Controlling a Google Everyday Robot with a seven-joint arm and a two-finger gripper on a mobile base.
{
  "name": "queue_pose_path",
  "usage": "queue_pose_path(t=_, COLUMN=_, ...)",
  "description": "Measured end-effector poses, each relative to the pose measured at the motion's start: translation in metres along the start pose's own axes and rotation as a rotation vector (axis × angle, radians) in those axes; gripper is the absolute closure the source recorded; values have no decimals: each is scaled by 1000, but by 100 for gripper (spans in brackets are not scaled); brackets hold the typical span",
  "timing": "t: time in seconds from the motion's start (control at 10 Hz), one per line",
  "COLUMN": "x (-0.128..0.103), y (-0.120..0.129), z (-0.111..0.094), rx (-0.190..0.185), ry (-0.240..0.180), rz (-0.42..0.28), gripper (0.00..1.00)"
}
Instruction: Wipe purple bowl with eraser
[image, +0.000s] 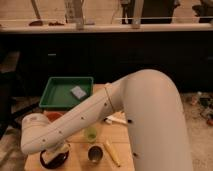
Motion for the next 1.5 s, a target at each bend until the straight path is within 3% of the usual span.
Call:
queue_pose_path(t=0.6, x=19, y=-5, z=1, rx=-9, ry=45, rz=1, gripper=100)
queue_pose_path(t=1.2, x=1, y=-20, z=-8, rx=17, ry=38, rz=-41, gripper=100)
queue_pose_path(t=1.5, x=-10, y=-13, z=-16, rx=24, ry=19, rz=-64, gripper=100)
